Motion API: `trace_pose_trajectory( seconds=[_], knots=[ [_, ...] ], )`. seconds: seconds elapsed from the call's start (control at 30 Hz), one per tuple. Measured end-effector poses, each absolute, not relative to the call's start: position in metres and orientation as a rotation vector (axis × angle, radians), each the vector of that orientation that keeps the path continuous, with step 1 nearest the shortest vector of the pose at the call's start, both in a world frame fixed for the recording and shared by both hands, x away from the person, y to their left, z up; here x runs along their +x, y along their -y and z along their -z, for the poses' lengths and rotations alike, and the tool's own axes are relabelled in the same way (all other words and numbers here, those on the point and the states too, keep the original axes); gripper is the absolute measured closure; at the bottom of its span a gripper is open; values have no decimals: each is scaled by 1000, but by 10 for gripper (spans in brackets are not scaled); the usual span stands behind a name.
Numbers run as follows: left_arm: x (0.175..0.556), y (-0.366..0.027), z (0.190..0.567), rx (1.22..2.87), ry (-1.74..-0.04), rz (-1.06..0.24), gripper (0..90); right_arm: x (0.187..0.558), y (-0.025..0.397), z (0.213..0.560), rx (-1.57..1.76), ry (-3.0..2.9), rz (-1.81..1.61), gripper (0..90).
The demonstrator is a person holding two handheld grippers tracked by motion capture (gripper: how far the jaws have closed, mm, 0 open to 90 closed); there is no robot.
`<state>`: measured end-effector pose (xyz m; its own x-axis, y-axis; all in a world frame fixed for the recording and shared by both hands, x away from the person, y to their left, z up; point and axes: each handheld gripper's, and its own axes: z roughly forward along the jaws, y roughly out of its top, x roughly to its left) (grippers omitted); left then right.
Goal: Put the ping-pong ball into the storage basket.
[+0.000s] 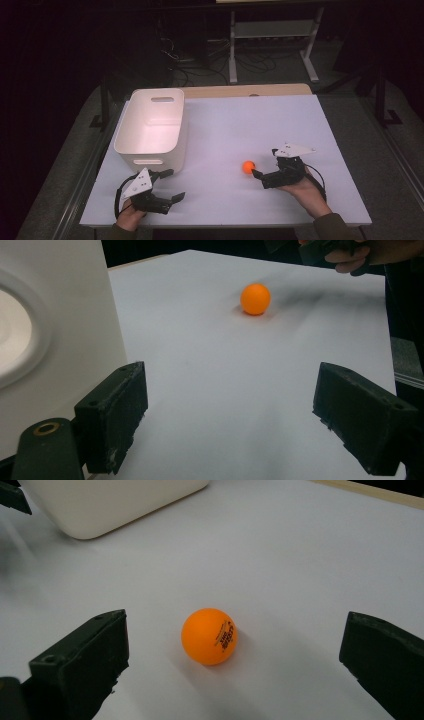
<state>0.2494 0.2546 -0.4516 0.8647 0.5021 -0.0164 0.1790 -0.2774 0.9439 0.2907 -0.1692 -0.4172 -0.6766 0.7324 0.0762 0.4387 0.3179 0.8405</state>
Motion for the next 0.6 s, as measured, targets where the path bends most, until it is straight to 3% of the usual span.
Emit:
trace_pose_trajectory(
  seconds=[0.6],
  knots=[
    [249, -255, 452, 1849, -514, -341, 141, 300, 162, 414, 1047, -2275, -1306, 0]
  ],
)
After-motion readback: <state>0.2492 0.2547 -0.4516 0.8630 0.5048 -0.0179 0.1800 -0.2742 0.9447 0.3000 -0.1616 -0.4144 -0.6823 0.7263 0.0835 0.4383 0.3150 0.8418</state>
